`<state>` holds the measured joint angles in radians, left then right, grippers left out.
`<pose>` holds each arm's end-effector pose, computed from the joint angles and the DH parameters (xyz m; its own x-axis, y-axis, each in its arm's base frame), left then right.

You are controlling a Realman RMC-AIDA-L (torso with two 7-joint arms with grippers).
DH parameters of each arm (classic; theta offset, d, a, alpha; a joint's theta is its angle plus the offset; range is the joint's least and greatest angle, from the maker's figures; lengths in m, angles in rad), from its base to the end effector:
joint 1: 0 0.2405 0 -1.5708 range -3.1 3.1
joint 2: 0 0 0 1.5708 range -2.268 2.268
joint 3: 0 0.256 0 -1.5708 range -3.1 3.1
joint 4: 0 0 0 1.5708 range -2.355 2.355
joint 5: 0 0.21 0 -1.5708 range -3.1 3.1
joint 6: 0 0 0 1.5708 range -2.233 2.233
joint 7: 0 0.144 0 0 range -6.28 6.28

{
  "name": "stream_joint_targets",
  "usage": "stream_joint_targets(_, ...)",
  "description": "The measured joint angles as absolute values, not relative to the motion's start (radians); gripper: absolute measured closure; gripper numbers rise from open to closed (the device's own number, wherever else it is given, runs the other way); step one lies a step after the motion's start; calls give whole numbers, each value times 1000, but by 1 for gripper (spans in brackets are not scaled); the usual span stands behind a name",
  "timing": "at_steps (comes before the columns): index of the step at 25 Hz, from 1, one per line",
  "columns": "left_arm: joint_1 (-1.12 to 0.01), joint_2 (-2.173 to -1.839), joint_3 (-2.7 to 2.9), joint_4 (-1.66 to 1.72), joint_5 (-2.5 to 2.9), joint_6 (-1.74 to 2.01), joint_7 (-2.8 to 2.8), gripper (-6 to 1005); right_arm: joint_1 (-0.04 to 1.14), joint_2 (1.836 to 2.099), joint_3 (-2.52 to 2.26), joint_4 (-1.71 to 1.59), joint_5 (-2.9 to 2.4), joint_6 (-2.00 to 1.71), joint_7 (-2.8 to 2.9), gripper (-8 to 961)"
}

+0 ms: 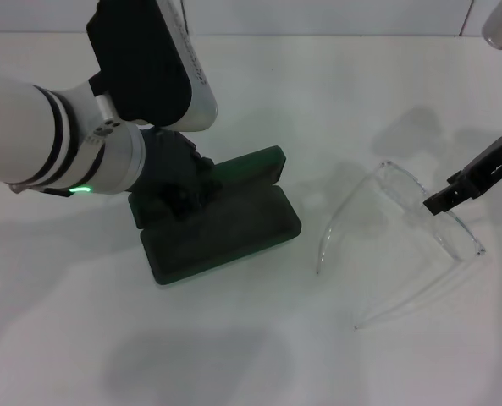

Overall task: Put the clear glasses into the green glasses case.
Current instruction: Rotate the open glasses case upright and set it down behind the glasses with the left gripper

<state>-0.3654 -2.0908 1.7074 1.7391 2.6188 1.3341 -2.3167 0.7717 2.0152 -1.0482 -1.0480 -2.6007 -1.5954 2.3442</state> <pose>-0.1338 0.3175 -0.0167 0.9578 0.1526 -0.2436 0.0247 -0.8881 -0.4590 0.2031 0.3910 0.0350 0.7075 -0.6900 0.1527 -0.6091 -0.7050 -0.3632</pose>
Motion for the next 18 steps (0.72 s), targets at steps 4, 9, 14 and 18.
stream_joint_targets(4, -363, -2091, 1707, 1742, 2620, 1334, -2316, 800, 776, 2016, -1057, -1035, -2600, -1595, 2345, 347)
stream_joint_targets(9, -363, -2091, 1707, 1742, 2621, 1333, -2316, 799, 784, 2019, -1073, -997, -2600, -1586, 2345, 356)
stream_joint_targets(14, -363, -2091, 1707, 1743, 2622, 1333, -2314, 797, 786, 2019, -1093, -968, -2600, -1559, 2345, 353)
stream_joint_targets(18, -363, -2091, 1707, 1743, 2623, 1333, -2314, 796, 788, 2019, -1104, -959, -2599, -1539, 2343, 357)
